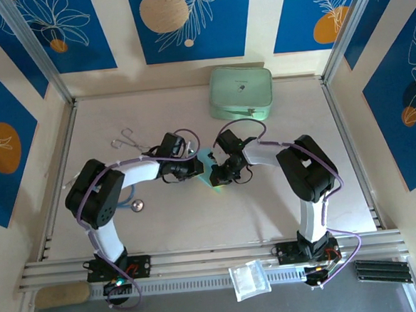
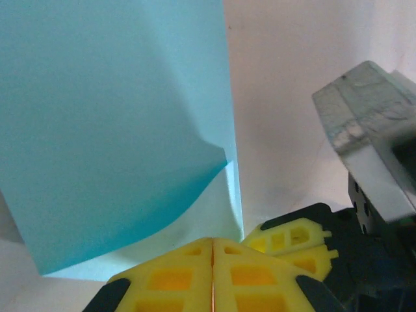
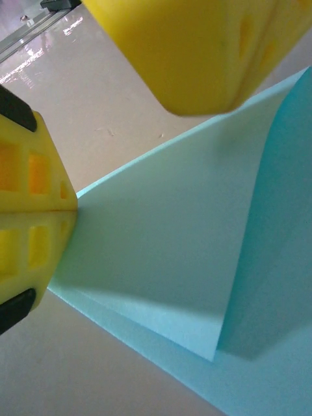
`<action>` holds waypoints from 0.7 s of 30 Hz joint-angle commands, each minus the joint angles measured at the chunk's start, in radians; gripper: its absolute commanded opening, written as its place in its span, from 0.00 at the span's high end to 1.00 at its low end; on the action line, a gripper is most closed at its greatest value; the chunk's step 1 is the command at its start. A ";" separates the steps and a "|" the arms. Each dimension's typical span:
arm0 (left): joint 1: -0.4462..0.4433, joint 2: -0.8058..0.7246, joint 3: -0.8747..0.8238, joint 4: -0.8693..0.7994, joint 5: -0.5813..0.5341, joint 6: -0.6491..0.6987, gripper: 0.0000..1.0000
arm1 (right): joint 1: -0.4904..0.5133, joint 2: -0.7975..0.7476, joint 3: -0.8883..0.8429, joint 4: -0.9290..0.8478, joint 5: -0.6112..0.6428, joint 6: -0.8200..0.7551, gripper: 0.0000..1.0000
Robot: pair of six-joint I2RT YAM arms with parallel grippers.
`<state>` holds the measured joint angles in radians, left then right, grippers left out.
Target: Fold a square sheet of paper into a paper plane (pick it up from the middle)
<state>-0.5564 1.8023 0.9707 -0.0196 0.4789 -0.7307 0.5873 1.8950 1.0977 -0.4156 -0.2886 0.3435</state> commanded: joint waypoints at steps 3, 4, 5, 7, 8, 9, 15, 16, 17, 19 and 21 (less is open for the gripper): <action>-0.007 0.042 -0.006 0.016 0.006 -0.019 0.92 | -0.009 0.003 0.001 -0.012 -0.030 -0.009 0.97; -0.008 0.049 -0.006 0.011 -0.002 -0.020 0.93 | -0.009 -0.002 0.003 -0.012 -0.031 -0.006 0.97; -0.008 0.054 -0.007 0.006 -0.006 -0.021 0.93 | -0.009 -0.006 0.005 -0.012 -0.033 -0.003 0.97; -0.007 0.064 -0.005 0.001 -0.014 -0.023 0.93 | -0.009 -0.016 0.007 -0.008 -0.039 0.007 0.97; -0.007 0.066 -0.003 -0.002 -0.018 -0.024 0.93 | -0.009 -0.019 0.010 -0.003 -0.045 0.018 0.97; -0.007 0.072 -0.001 -0.007 -0.021 -0.026 0.93 | -0.008 -0.021 0.011 0.003 -0.052 0.029 0.97; -0.009 0.100 0.017 -0.064 -0.057 -0.041 0.95 | -0.004 -0.030 0.001 0.062 -0.060 0.134 0.97; -0.009 0.107 0.023 -0.084 -0.067 -0.041 0.95 | -0.003 -0.026 0.002 0.065 -0.047 0.147 0.97; -0.007 0.112 0.027 -0.098 -0.076 -0.041 0.95 | 0.000 -0.021 0.002 0.067 -0.036 0.161 0.97; -0.008 0.120 0.029 -0.114 -0.086 -0.042 0.95 | 0.000 -0.007 0.004 0.072 -0.032 0.175 0.97; -0.009 0.126 0.032 -0.127 -0.094 -0.044 0.95 | 0.000 0.005 0.009 0.066 -0.024 0.182 0.97</action>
<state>-0.5598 1.8828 0.9985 -0.0536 0.4515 -0.7631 0.5842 1.8950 1.0977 -0.3519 -0.3138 0.4831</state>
